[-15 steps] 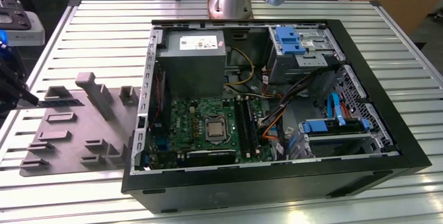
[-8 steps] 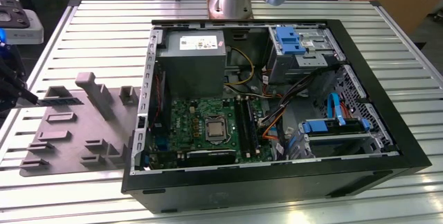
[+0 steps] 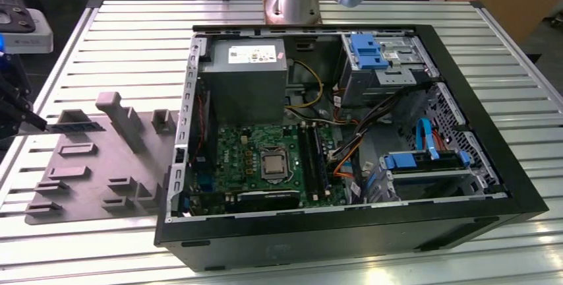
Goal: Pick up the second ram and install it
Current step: 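Pick up the second ram and move it above second insertion slot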
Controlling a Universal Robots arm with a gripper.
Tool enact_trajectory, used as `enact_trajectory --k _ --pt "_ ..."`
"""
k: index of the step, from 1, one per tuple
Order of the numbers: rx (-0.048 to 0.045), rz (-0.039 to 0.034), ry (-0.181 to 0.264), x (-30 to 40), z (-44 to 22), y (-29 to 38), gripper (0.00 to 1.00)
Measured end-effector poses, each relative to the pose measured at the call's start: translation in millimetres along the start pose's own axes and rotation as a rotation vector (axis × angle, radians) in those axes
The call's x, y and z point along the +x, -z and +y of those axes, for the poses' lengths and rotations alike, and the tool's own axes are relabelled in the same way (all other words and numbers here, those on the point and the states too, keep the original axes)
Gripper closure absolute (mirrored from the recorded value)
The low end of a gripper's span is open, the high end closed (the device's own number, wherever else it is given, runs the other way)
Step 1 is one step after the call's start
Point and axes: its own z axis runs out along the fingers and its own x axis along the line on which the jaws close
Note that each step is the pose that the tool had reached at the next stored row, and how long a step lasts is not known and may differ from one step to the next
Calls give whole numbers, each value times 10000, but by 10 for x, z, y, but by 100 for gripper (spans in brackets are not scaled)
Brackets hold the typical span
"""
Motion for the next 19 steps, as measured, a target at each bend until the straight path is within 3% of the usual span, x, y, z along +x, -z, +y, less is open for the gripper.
enact_trajectory --k 19 --pt "14 -125 7 -12 6 62 88"
